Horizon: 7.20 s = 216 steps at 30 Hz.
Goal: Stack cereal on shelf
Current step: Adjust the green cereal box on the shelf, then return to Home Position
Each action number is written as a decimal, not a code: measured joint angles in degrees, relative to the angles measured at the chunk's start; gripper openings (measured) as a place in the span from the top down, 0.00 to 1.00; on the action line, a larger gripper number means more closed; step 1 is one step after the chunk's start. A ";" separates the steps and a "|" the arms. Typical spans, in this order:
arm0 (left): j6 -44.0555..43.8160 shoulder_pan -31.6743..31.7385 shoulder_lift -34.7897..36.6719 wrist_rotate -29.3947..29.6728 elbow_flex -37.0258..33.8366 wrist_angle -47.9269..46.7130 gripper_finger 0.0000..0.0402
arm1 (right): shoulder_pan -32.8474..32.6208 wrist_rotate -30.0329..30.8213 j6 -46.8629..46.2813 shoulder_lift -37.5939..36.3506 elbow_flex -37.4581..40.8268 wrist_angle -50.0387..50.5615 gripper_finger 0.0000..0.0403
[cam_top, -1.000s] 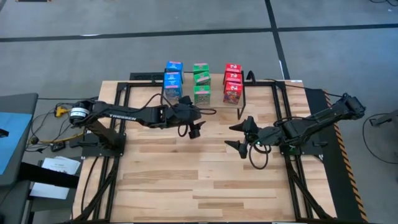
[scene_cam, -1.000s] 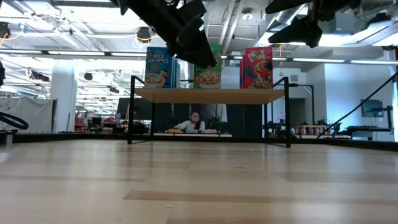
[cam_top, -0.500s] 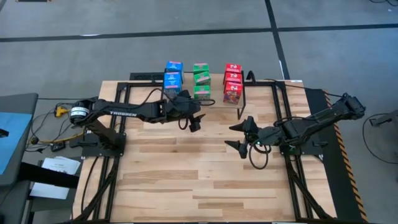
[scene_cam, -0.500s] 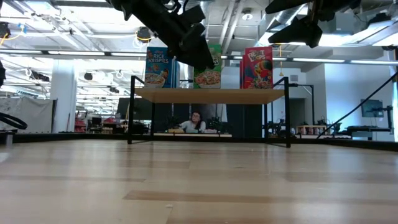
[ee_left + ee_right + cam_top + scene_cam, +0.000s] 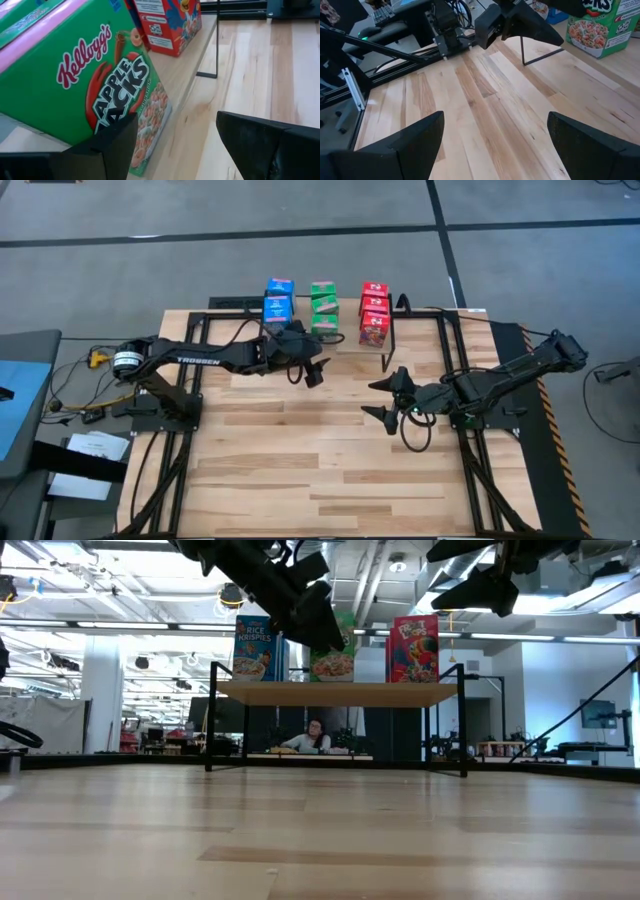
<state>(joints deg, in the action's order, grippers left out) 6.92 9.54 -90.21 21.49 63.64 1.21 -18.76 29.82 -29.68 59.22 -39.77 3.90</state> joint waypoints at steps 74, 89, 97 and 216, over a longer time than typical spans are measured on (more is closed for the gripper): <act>-5.29 -3.69 -4.68 9.77 0.09 12.74 0.35 | -1.09 -0.07 -0.35 0.02 -0.04 0.46 0.06; -4.45 -3.43 -3.94 9.13 -0.01 12.46 0.35 | -1.09 -0.05 -0.34 0.02 -0.04 0.42 0.06; -2.18 -6.99 1.03 8.61 0.00 12.23 0.35 | -1.09 -0.04 -0.34 0.02 -0.04 0.37 0.06; -0.86 -17.20 73.00 -2.84 -62.59 0.90 0.35 | -0.70 0.17 9.74 -20.23 39.36 -27.86 0.06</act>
<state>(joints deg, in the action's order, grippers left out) 6.06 -7.66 -17.21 18.65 1.05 2.11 -19.46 29.99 -19.94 38.99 -0.40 -23.96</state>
